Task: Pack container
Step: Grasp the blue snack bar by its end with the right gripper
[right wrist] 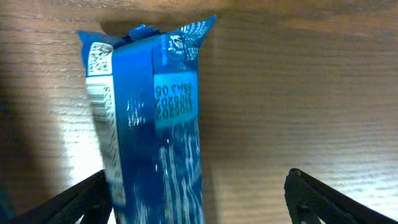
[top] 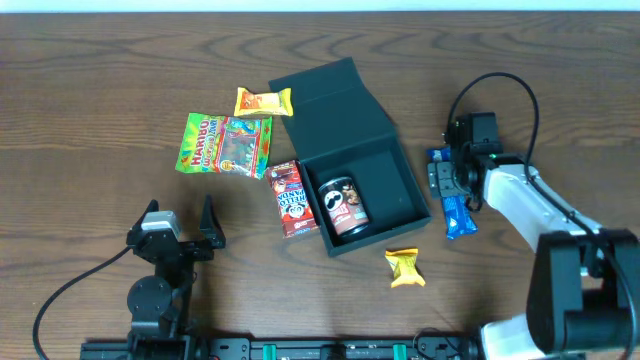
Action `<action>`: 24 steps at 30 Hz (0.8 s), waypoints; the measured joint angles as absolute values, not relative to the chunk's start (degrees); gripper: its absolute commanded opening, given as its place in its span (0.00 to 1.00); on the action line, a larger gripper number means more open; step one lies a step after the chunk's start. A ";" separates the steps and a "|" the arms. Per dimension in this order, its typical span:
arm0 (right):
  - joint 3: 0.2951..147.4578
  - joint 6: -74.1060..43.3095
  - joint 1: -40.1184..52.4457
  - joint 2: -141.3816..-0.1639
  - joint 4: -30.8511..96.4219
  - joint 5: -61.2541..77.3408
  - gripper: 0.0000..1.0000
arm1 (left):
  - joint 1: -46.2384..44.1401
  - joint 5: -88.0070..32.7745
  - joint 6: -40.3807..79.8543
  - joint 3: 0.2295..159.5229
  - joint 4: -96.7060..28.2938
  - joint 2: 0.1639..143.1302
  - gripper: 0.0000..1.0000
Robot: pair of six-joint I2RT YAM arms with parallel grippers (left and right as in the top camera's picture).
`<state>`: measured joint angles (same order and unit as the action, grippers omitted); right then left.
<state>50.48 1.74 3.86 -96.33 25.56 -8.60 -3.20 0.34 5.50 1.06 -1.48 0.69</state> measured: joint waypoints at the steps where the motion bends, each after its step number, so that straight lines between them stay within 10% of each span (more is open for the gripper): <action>1: 50.48 1.74 3.81 -97.19 25.26 -8.34 0.90 | -3.20 0.34 5.50 1.06 -1.48 0.69 0.95; 24: 51.77 1.28 3.40 -100.25 23.79 -2.15 0.57 | -3.20 0.34 5.50 1.06 -1.48 0.67 0.95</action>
